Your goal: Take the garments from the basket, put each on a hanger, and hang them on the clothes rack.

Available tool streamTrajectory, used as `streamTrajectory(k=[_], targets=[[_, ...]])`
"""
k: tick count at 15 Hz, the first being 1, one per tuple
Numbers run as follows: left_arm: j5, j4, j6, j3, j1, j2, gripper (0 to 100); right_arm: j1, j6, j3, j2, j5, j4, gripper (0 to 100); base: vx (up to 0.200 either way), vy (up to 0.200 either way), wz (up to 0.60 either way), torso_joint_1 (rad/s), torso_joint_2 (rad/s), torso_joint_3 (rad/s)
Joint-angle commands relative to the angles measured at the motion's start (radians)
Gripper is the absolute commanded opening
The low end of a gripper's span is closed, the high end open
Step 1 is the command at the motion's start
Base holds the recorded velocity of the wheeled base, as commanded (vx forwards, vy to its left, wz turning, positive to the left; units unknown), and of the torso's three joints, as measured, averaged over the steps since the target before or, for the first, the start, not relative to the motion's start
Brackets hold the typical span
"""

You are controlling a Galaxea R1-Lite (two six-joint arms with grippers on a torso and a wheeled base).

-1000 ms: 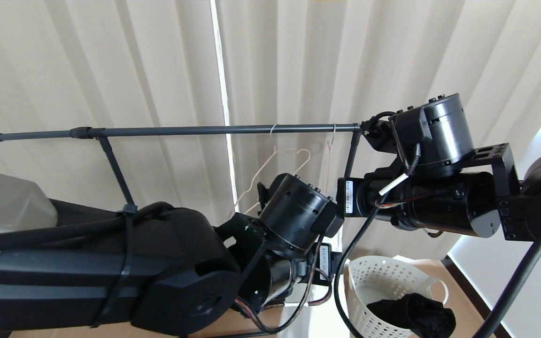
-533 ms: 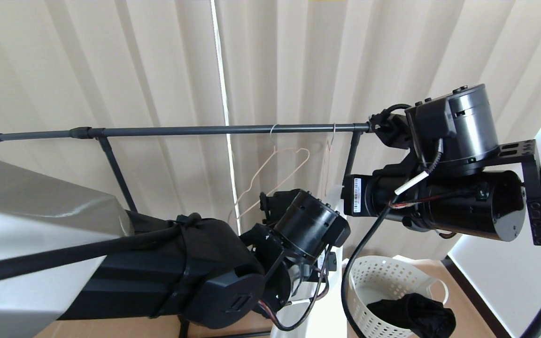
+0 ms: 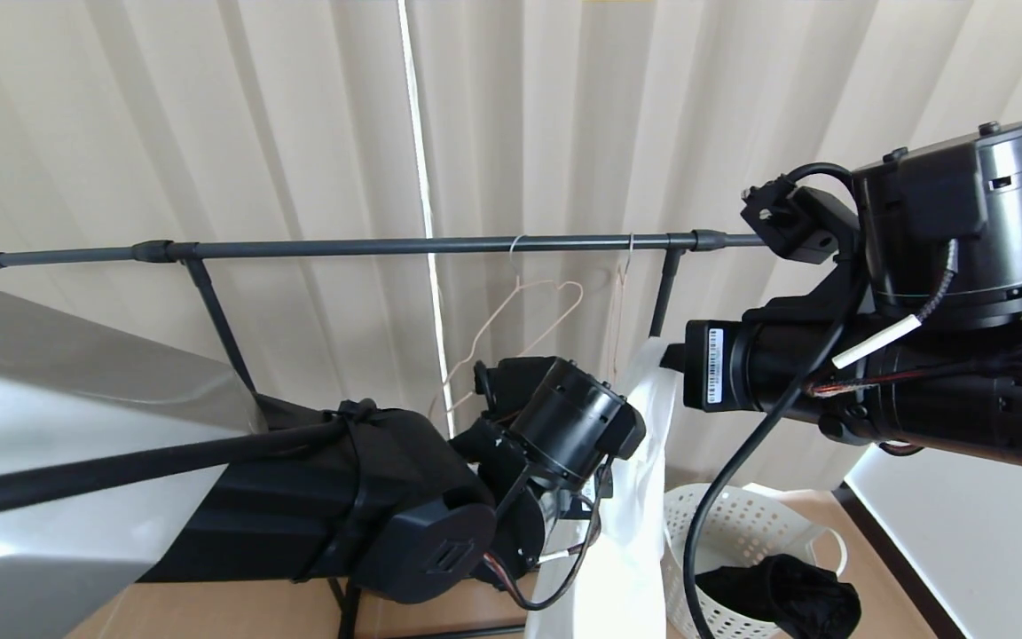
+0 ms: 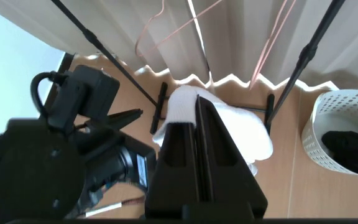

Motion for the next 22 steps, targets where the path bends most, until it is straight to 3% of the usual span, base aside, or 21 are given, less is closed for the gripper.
streamTrajectory(k=[1,7,22], targets=[[0.011,0.0,-0.007,0.007,0.02,-0.008,100,0.001,-0.001,0.0,-0.024,0.0,0.0,0,0.0,0.0,0.0,0.0,0.0,0.0],[0.014,0.002,-0.041,0.043,0.06,-0.021,100,0.001,-0.009,0.002,-0.032,0.0,0.001,0,0.0,0.0,0.0,0.0,0.0,0.0],[0.012,-0.007,-0.046,0.185,0.148,-0.106,100,-0.024,-0.03,0.017,-0.056,0.0,-0.006,0,0.0,0.0,0.0,0.0,0.0,0.0]])
